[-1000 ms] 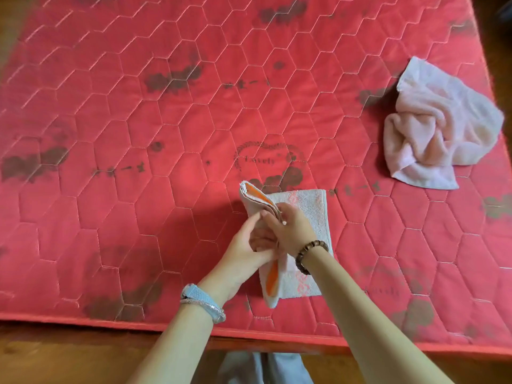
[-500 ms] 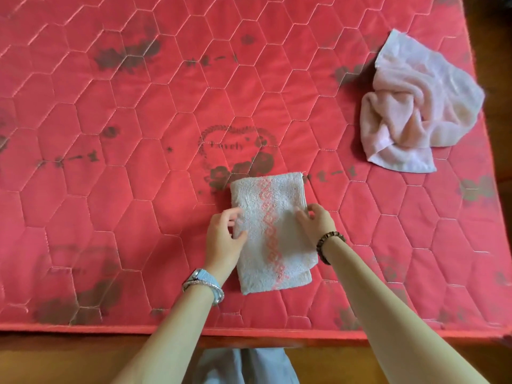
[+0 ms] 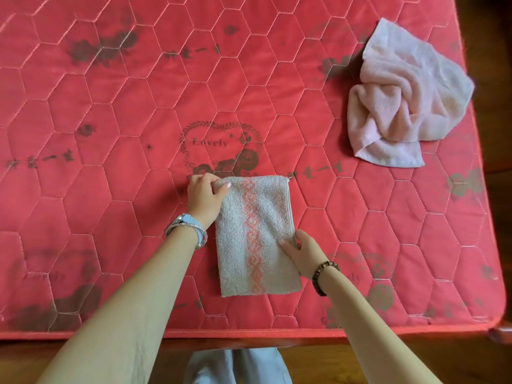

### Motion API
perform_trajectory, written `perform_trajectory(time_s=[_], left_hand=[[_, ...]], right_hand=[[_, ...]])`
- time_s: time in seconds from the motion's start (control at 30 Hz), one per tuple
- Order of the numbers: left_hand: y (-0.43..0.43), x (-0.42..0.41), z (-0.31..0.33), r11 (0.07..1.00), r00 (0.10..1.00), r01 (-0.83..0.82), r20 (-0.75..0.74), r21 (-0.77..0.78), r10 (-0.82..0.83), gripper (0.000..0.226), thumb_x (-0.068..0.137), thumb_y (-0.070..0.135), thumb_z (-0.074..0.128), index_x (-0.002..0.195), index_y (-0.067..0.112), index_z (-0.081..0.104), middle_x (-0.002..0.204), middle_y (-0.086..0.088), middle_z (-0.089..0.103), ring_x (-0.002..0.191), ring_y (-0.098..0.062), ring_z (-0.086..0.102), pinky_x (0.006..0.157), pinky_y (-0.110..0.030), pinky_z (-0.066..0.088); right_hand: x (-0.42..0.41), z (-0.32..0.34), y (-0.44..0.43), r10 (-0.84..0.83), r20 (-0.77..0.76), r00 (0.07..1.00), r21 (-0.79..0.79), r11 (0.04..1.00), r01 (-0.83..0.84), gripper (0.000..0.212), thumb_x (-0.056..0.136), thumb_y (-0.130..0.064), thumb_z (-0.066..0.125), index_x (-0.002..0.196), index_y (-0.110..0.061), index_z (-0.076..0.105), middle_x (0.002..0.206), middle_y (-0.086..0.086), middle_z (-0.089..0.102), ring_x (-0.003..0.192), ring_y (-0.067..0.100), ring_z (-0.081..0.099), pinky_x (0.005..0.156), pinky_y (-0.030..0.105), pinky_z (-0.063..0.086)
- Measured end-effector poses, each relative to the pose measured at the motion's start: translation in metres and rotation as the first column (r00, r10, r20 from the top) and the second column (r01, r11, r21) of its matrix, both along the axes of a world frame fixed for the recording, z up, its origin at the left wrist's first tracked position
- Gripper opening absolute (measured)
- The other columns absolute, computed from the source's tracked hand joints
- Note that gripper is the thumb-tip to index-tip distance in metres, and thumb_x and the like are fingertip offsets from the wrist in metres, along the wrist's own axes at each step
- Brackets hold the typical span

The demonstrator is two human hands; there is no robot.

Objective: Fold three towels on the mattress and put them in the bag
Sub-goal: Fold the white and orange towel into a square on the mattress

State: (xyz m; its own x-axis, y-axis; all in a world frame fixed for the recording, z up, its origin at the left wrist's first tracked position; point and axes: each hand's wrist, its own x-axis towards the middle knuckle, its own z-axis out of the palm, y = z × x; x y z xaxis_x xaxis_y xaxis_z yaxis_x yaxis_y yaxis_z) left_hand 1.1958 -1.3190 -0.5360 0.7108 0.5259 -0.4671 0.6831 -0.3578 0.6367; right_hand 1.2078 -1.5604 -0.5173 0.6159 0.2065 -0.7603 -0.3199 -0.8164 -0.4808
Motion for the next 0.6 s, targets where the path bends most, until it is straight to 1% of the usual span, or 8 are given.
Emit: perform_trajectory(time_s=[0.1, 0.17, 0.23, 0.27, 0.33, 0.43, 0.5, 0.6], left_hand=[[0.003, 0.0, 0.002, 0.999, 1.0, -0.007, 0.013, -0.045, 0.007, 0.024, 0.096, 0.024, 0.064, 0.108, 0.004, 0.062, 0.106, -0.009, 0.06, 0.102, -0.026, 0.054, 0.082, -0.027, 0.034], [0.002, -0.002, 0.004, 0.997, 0.998, -0.04, 0.036, -0.068, 0.043, 0.021, 0.096, 0.024, 0.065, 0.104, 0.005, 0.062, 0.1, -0.004, 0.061, 0.094, -0.021, 0.053, 0.08, -0.029, 0.037], [0.0, -0.003, 0.004, 0.995, 0.996, -0.06, 0.062, -0.075, 0.065, 0.018, 0.095, 0.025, 0.065, 0.098, 0.007, 0.062, 0.097, -0.006, 0.063, 0.089, -0.02, 0.054, 0.079, -0.03, 0.04], [0.0, -0.004, 0.003, 0.995, 0.995, -0.066, 0.074, -0.075, 0.071, 0.017, 0.095, 0.025, 0.066, 0.095, 0.009, 0.062, 0.097, -0.009, 0.064, 0.086, -0.02, 0.055, 0.077, -0.029, 0.041], [-0.001, -0.004, 0.004, 0.995, 0.994, -0.071, 0.076, -0.069, 0.076, 0.018, 0.095, 0.029, 0.065, 0.093, 0.011, 0.061, 0.093, -0.012, 0.063, 0.077, -0.018, 0.052, 0.067, -0.026, 0.041], [-0.002, -0.003, 0.008, 0.992, 0.998, -0.069, 0.005, -0.101, 0.07, 0.026, 0.098, 0.036, 0.058, 0.099, 0.009, 0.06, 0.083, -0.002, 0.059, 0.069, -0.013, 0.049, 0.06, -0.023, 0.038], [-0.001, -0.002, 0.009, 0.987, 0.997, -0.076, -0.029, -0.141, 0.073, 0.026, 0.099, 0.036, 0.057, 0.105, 0.01, 0.058, 0.083, 0.003, 0.057, 0.071, -0.011, 0.05, 0.061, -0.028, 0.036], [0.004, 0.003, 0.005, 0.986, 0.994, -0.108, 0.008, -0.126, 0.11, 0.024, 0.097, 0.027, 0.063, 0.11, 0.008, 0.059, 0.093, 0.0, 0.058, 0.082, -0.019, 0.053, 0.067, -0.028, 0.035]], right_hand=[[0.0, -0.002, 0.0, 0.087, 0.036, 0.996, -0.074, 0.994, -0.084, 0.036, 0.094, -0.032, 0.057, 0.072, -0.018, 0.033, 0.072, -0.003, 0.045, 0.072, 0.021, 0.044, 0.056, 0.027, 0.033], [0.005, 0.0, 0.005, 0.176, 0.07, 0.982, -0.177, 0.971, -0.162, 0.035, 0.091, -0.045, 0.057, 0.074, -0.022, 0.036, 0.077, -0.001, 0.054, 0.075, 0.025, 0.054, 0.061, 0.031, 0.041], [0.016, 0.007, 0.013, 0.199, 0.158, 0.967, -0.259, 0.953, -0.154, 0.035, 0.086, -0.059, 0.056, 0.089, -0.026, 0.046, 0.085, -0.003, 0.061, 0.077, 0.024, 0.062, 0.064, 0.032, 0.049], [0.022, 0.009, 0.018, 0.165, 0.222, 0.961, -0.252, 0.962, -0.107, 0.039, 0.084, -0.063, 0.055, 0.099, -0.028, 0.049, 0.089, -0.004, 0.063, 0.079, 0.022, 0.064, 0.068, 0.035, 0.053], [0.037, 0.01, 0.031, 0.021, 0.328, 0.944, -0.127, 0.992, 0.022, 0.044, 0.084, -0.062, 0.056, 0.109, -0.026, 0.051, 0.097, -0.005, 0.065, 0.083, 0.018, 0.065, 0.073, 0.037, 0.056], [0.064, 0.004, 0.051, -0.164, 0.34, 0.926, 0.071, 0.986, 0.149, 0.04, 0.087, -0.051, 0.061, 0.112, -0.02, 0.054, 0.099, -0.004, 0.062, 0.087, 0.016, 0.062, 0.076, 0.034, 0.053], [0.078, -0.001, 0.062, -0.199, 0.332, 0.922, 0.092, 0.98, 0.178, 0.039, 0.088, -0.049, 0.062, 0.111, -0.017, 0.056, 0.095, -0.005, 0.06, 0.083, 0.016, 0.06, 0.072, 0.03, 0.049], [0.09, -0.01, 0.071, -0.202, 0.361, 0.911, 0.05, 0.979, 0.197, 0.027, 0.089, -0.042, 0.062, 0.102, -0.019, 0.057, 0.086, -0.006, 0.06, 0.079, 0.017, 0.059, 0.07, 0.029, 0.047]])
